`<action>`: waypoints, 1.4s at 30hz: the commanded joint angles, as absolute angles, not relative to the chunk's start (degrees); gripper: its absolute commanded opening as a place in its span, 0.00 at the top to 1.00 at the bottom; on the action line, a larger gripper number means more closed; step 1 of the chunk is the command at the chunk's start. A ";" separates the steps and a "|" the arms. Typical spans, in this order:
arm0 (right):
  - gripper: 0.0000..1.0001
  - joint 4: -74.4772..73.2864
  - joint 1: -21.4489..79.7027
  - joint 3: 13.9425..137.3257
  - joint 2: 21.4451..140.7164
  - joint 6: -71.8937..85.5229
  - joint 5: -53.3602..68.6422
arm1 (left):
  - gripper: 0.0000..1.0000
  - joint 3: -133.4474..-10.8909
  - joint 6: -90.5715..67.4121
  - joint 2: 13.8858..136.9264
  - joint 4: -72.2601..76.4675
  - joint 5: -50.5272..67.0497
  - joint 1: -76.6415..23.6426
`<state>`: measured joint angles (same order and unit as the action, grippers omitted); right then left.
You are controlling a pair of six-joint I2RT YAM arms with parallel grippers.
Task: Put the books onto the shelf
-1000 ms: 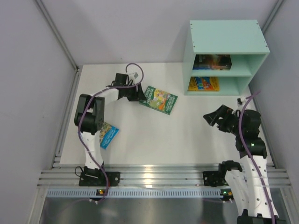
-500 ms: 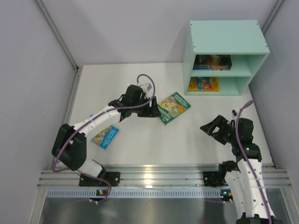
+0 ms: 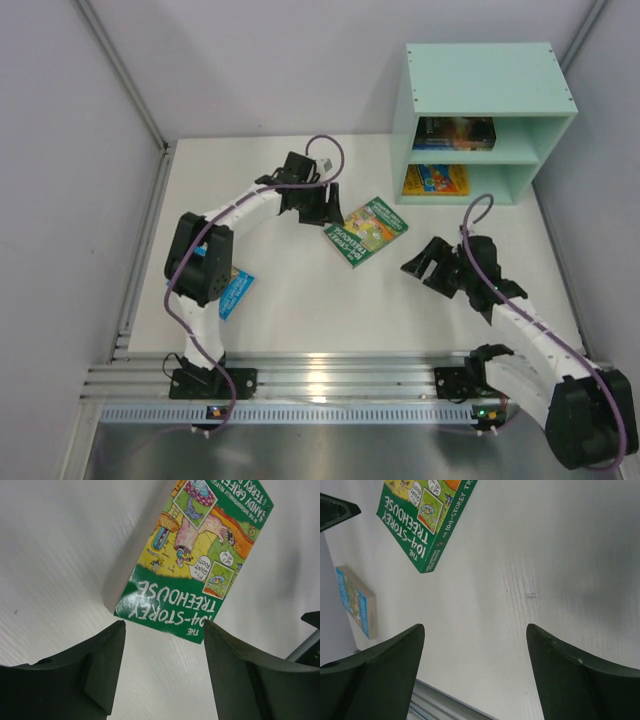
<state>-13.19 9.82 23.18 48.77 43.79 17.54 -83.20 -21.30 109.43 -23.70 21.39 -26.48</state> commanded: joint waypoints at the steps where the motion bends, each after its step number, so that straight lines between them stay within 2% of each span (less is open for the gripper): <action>1: 0.18 -3.79 13.79 27.32 55.09 46.13 11.52 | 0.32 -91.30 -16.79 115.21 -26.26 24.17 -26.37; 5: 0.18 1.56 16.17 28.92 61.94 47.81 6.77 | 0.33 -93.43 -17.84 118.83 -23.22 28.03 -25.40; 11: 0.19 8.78 18.63 29.62 69.34 47.20 5.36 | 0.40 -89.57 -21.27 119.80 -21.54 28.65 -25.49; 16: 0.24 14.23 19.16 29.36 74.08 47.28 5.71 | 0.49 -77.19 -26.36 113.92 -14.52 30.14 -26.89; 20: 0.27 16.43 19.51 30.41 78.12 47.90 6.15 | 0.52 -71.03 -28.47 110.75 -13.80 29.27 -29.79; 24: 0.36 16.79 19.69 32.69 80.50 47.99 7.12 | 0.52 -66.79 -31.55 105.05 -12.13 28.13 -31.20; 26: 0.36 16.52 19.69 33.13 81.03 48.51 7.12 | 0.51 -69.24 -29.46 104.07 -15.80 25.77 -31.03; 28: 0.36 16.79 19.86 33.05 81.12 49.56 6.95 | 0.50 -76.70 -27.17 104.50 -22.11 20.34 -30.68; 32: 0.35 18.28 20.83 32.08 81.65 51.06 5.89 | 0.48 -89.53 -19.36 107.22 -25.05 11.88 -30.32; 34: 0.34 19.76 21.09 31.38 82.35 52.11 5.36 | 0.45 -92.71 -16.54 110.11 -24.87 12.21 -29.89; 38: 0.35 23.64 21.36 30.50 85.24 54.40 5.54 | 0.45 -103.15 -11.26 119.41 -26.80 16.60 -28.57; 42: 0.38 23.82 22.50 32.96 88.06 55.11 4.83 | 0.45 -107.48 -10.20 125.41 -26.11 18.90 -28.21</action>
